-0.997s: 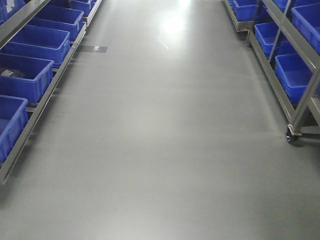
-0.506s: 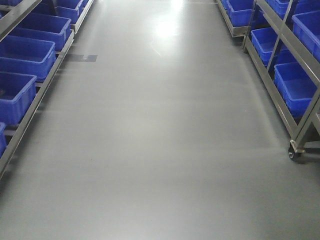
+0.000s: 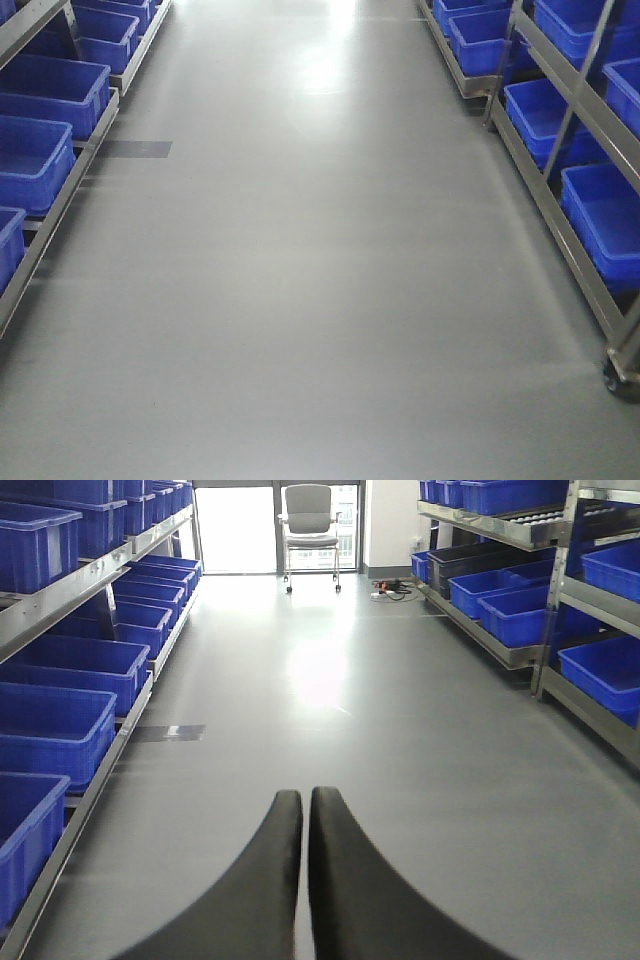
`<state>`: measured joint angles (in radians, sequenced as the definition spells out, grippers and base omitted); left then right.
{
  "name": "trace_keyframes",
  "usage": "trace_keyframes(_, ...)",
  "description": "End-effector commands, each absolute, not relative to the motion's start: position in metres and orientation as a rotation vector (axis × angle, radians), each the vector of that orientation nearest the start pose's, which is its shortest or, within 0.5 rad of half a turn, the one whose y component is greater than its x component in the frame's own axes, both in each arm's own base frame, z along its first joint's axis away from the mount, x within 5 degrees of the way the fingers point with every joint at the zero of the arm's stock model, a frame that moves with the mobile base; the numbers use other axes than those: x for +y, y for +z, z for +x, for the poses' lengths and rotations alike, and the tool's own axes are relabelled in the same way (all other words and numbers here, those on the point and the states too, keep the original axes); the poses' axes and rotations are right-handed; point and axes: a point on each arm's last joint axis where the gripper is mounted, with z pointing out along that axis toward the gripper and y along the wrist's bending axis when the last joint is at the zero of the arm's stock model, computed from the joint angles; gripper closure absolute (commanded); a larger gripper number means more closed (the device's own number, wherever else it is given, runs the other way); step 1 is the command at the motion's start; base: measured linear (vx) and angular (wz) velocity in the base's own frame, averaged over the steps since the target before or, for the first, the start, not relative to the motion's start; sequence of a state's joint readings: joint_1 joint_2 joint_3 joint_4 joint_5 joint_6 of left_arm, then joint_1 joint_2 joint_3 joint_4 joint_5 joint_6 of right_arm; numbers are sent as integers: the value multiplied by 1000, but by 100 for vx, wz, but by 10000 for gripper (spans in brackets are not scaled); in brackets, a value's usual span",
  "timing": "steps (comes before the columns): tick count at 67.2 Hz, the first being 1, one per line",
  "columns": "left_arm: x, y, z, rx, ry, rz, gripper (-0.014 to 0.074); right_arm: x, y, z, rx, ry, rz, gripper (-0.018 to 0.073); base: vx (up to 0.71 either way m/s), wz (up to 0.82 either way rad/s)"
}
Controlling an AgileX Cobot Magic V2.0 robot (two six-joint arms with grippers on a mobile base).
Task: Pour parts from conveyor to right shelf
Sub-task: 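Drive down the aisle between the blue bin shelves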
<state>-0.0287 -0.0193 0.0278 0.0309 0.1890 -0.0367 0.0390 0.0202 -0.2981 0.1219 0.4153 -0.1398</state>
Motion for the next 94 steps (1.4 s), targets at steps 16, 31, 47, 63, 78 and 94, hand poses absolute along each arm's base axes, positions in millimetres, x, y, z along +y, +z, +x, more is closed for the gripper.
trace_keyframes(16,-2,201,55,1587,-35,13,603,5,287,35,1529,40,-84,564,62,9)
trace_keyframes(31,-2,201,55,1587,-35,13,603,5,287,35,1529,40,-84,564,61,8)
trace_keyframes(47,-2,201,55,1587,-35,13,603,5,287,35,1529,40,-84,564,60,-1)
trace_keyframes(63,-2,201,55,1587,-35,13,603,5,287,35,1529,40,-84,564,62,-10)
trace_keyframes(78,-2,201,55,1587,-35,13,603,5,287,35,1529,40,-84,564,62,-11)
trace_keyframes(94,-2,201,55,1587,-35,13,603,5,287,35,1529,40,-84,564,61,-1)
